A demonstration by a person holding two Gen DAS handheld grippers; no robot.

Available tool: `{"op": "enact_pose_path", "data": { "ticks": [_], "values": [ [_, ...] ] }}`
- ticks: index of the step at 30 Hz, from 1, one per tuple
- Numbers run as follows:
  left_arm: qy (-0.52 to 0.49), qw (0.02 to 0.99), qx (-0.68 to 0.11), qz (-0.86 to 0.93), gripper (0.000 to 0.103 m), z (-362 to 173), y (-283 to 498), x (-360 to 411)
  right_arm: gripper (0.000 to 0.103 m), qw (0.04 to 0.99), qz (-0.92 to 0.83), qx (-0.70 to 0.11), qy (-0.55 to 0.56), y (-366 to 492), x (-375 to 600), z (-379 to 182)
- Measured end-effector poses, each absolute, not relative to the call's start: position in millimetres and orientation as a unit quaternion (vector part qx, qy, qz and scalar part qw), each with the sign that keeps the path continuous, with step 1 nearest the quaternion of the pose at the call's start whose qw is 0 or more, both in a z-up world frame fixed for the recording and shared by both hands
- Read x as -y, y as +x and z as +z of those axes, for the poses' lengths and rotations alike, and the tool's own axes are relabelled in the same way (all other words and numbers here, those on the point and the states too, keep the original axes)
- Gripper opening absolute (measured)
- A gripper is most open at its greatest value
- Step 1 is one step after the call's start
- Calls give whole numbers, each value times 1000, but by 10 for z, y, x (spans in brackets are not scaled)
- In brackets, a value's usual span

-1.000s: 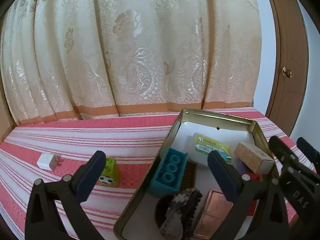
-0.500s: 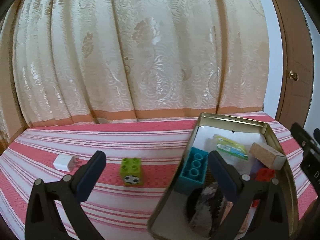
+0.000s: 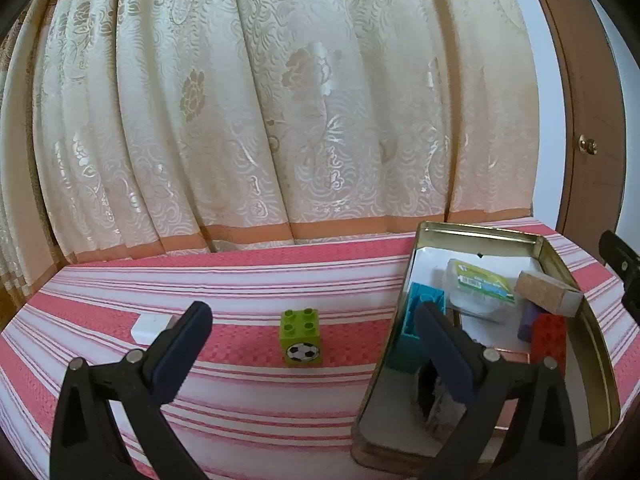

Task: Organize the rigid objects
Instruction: 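Withdraw both open tools from the tray toward the green block and charger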

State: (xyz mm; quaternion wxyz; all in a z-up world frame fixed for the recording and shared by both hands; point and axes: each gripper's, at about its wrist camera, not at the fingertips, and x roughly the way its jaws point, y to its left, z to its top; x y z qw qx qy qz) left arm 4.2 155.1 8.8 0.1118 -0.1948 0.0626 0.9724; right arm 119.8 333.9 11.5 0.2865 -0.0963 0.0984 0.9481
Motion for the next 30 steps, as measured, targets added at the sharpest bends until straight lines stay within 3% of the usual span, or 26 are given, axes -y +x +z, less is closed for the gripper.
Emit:
{"op": "enact_pose_path", "data": {
  "ticks": [30],
  "values": [
    [-225,62,-30,972,102,14,-309,-565,87,221,964,-68,-128,773,-2339,53]
  ]
}}
